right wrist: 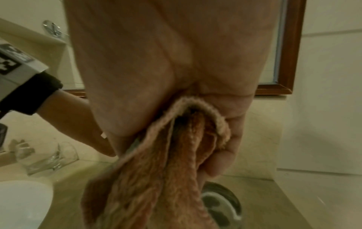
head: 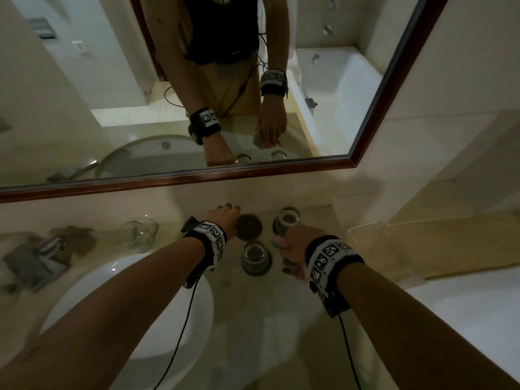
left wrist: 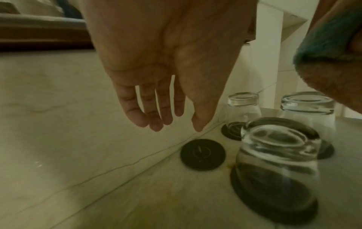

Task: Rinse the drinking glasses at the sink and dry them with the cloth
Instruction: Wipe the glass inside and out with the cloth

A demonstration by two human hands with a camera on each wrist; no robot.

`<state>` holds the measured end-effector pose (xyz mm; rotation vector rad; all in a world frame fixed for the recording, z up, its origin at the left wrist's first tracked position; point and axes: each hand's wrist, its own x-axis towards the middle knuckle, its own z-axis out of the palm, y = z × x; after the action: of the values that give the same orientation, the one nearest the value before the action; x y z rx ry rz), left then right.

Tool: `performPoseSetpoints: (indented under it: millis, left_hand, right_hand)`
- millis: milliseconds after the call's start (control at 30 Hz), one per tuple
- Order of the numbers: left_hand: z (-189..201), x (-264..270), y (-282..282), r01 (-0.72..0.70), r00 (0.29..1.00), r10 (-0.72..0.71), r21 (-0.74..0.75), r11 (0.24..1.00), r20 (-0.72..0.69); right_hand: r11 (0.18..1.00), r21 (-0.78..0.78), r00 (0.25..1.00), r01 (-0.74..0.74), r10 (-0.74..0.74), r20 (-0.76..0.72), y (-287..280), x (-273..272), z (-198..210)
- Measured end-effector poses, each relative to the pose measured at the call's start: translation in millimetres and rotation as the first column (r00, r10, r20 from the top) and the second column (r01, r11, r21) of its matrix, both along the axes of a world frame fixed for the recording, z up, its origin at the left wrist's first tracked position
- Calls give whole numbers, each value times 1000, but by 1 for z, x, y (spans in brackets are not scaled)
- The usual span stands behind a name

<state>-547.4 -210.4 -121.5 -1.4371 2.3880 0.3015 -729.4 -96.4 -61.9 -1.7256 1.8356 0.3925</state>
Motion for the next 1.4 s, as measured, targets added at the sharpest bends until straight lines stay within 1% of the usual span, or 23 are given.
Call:
performPoseSetpoints:
  millis: [67, 167, 267, 333, 400, 500, 567, 667, 800, 867, 900, 967, 1033, 1067, 1100, 1167, 1233, 1267, 1300, 1400]
  left_hand:
    - [3, 24, 2, -17, 1000, 17, -14, 1000, 24]
    - [7, 62, 6, -41, 998, 43, -34, 999, 52]
    - [8, 101, 14, -94, 994, 96, -40, 995, 55]
    - [7, 127, 18, -140, 989, 141, -23, 990, 40]
    - [6, 151, 22, -155, 987, 156, -22, 988, 46]
    - [4, 189, 26, -192, 979, 194, -36, 981, 69]
    - [-2, 211, 26, -247, 967, 247, -18, 969, 53]
    - [-9, 236, 23, -327, 945, 327, -14, 945, 19]
    - [-19, 257, 14, -378, 925, 378, -105, 920, -21]
    - [-24, 262, 9, -409, 912, 409, -132, 903, -32]
    - [-26, 264, 6, -435, 900, 433, -118, 893, -46]
    - [-33, 268, -3, -485, 873, 482, -43, 873, -71]
    - [-43, 271, -12, -532, 839, 536, 70, 844, -95]
    - [-49, 271, -16, -559, 811, 573, 137, 818, -117]
    - [-55, 271, -19, -587, 774, 616, 197, 785, -148]
    - [-65, 266, -27, -640, 676, 702, 294, 710, -224]
    - [-71, 259, -35, -676, 578, 764, 355, 645, -286]
    - [-72, 255, -39, -685, 549, 778, 368, 629, -307]
    - [-74, 253, -42, -686, 535, 779, 371, 626, -326]
    - [-75, 250, -45, -677, 530, 768, 366, 638, -360]
  right_hand:
    - [998, -20, 998, -53, 53, -38, -2, 15, 5]
    - [997, -49, 997, -65, 62, -49, -11, 40, 6]
    - [992, -6, 991, -129, 129, -42, -21, 67, 10]
    - [988, -24, 987, -151, 150, -55, -25, 86, 12]
    - [985, -29, 984, -169, 167, -63, -27, 108, 13]
    - [982, -14, 981, -189, 188, -55, -32, 142, 11]
    - [977, 21, 976, -211, 211, -52, -35, 160, 9]
    - [969, 38, 968, -243, 245, -62, -37, 183, 6]
    - [954, 50, 951, -296, 299, -79, -39, 204, 3]
    - [954, 52, 951, -296, 299, -74, -40, 210, 0]
    - [955, 56, 953, -290, 294, -73, -42, 213, -3]
    - [969, 63, 968, -240, 244, -64, -45, 217, -10]
    - [984, 63, 985, -164, 167, -51, -49, 221, -17]
    - [987, 64, 987, -149, 153, -49, -51, 222, -21]
    - [987, 66, 987, -147, 151, -53, -53, 223, -23]
    - [986, 76, 987, -145, 149, -53, -56, 224, -27]
    - [986, 86, 988, -143, 147, -45, -58, 225, -30]
    - [986, 84, 988, -145, 149, -40, -59, 225, -31]
    - [985, 83, 988, -150, 153, -37, -59, 224, -32]
    - [980, 71, 982, -185, 188, -32, -60, 223, -32]
